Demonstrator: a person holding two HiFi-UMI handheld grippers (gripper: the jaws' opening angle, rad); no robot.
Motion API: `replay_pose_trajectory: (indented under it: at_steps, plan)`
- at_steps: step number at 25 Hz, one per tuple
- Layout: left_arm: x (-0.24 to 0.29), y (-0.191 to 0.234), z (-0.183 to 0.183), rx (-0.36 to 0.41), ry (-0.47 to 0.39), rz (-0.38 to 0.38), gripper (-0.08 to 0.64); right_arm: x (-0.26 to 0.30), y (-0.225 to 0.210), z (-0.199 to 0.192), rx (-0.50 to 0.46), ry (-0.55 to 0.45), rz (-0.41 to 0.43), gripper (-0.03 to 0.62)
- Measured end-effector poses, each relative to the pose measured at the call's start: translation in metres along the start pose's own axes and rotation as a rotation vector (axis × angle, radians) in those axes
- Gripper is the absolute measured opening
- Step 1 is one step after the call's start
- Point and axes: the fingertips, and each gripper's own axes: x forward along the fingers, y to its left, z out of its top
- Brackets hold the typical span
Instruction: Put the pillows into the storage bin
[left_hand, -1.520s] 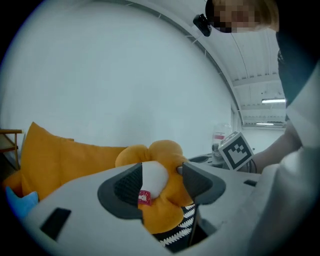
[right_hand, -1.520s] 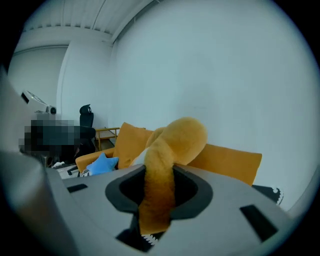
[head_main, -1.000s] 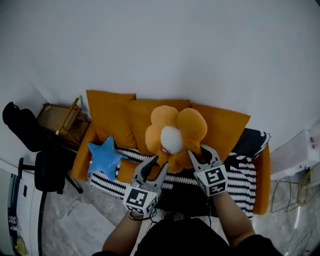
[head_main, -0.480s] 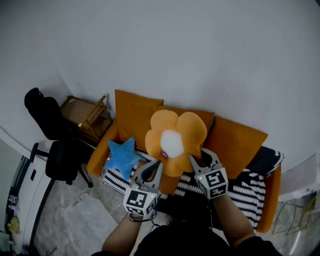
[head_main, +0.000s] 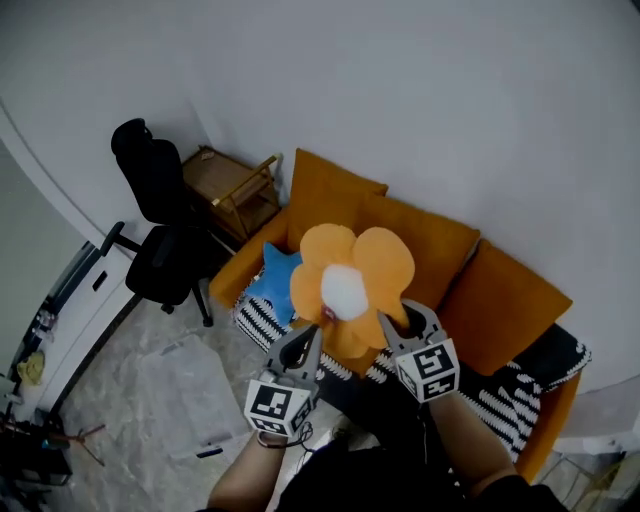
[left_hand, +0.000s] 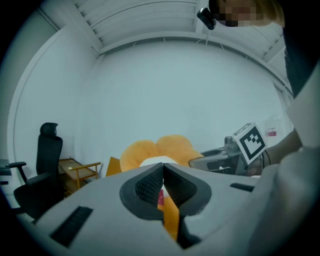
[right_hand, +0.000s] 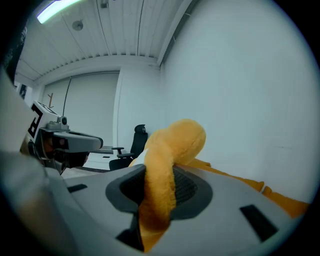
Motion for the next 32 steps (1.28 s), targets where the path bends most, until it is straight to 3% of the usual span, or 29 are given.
replay_pose_trajectory:
  at_steps: [8,19,32]
  plan:
    - [-0.081,-0.006,-0.029,-0.04,0.036,0.239,0.006,0.003,0.063,-0.015,-0.022,0.004,0.239,0.112]
    - [-0.184,0.009,-0.042,-0.075,0.043,0.447,0.006,0.013,0.181,-0.015,-0.063,0.012,0.474,0.112]
    - [-0.39,0.087,-0.06,-0.11,-0.025,0.672,0.006,0.028,0.4,0.002,-0.149,0.022,0.664,0.112]
